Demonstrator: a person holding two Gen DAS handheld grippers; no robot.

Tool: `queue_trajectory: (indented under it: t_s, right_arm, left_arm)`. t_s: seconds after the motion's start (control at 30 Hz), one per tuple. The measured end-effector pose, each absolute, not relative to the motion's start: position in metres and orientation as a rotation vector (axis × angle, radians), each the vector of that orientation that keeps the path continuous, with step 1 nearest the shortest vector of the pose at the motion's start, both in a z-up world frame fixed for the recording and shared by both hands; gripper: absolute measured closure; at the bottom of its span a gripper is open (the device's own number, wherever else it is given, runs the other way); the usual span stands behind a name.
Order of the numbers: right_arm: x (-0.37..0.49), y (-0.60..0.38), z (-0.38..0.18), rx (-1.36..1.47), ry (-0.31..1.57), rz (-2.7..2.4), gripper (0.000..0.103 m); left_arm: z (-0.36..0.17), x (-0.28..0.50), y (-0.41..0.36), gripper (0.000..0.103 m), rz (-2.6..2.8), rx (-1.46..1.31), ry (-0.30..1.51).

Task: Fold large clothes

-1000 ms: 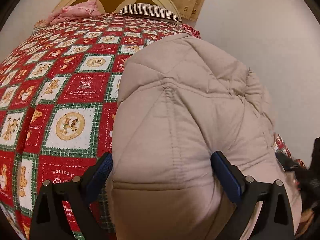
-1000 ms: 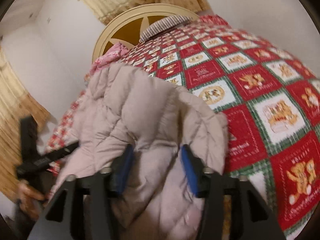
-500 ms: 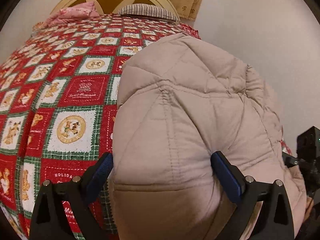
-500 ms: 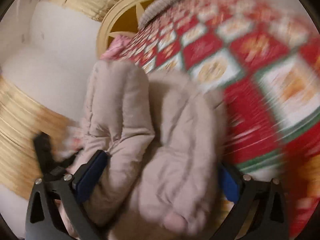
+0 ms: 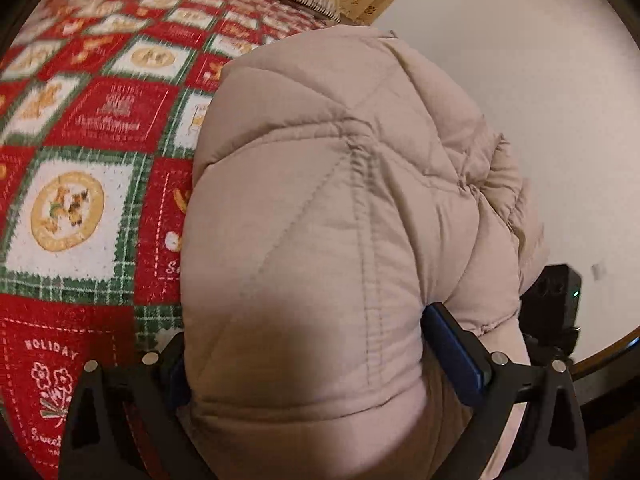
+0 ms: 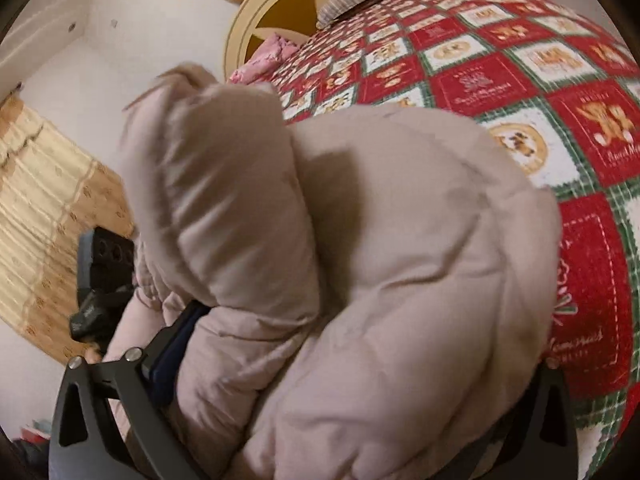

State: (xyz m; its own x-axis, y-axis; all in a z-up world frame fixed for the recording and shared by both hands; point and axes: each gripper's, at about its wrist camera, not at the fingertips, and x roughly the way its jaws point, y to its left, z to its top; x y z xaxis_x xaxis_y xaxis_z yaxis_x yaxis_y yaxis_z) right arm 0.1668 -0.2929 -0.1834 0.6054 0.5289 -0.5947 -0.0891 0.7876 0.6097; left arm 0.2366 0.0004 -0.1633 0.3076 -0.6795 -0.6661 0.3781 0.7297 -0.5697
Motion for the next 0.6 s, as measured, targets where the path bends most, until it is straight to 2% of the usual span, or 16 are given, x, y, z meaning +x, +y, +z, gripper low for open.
queue_trajectory:
  t_s: [0.07,0.13,0.17,0.23,0.43,0.6]
  right_arm:
    - [0.162,-0.294,-0.183,0.571,0.856,0.386,0.007]
    - [0.152,-0.295,-0.182,0.605,0.851,0.404,0.026]
    - [0.145,-0.294,-0.180,0.619,0.843,0.404,0.029]
    - [0.133,-0.292,-0.176,0.617,0.827,0.392,0.037]
    - [0.091,-0.286,-0.162,0.667,0.757,0.412,0.047]
    - [0.057,-0.281,-0.146,0.699,0.694,0.437,0.052]
  left_arm:
    - [-0.158,0.227,-0.002,0.013,-0.713,-0.303,1.006]
    - [-0.151,0.214,-0.004,0.020,-0.714,-0.284,0.968]
    - [-0.147,0.206,-0.004,0.025,-0.719,-0.277,0.951]
    - [-0.140,0.193,-0.005,0.028,-0.728,-0.268,0.932]
    - [-0.123,0.148,0.007,0.032,-0.775,-0.316,0.872]
    - [-0.107,0.129,0.009,0.032,-0.795,-0.315,0.822]
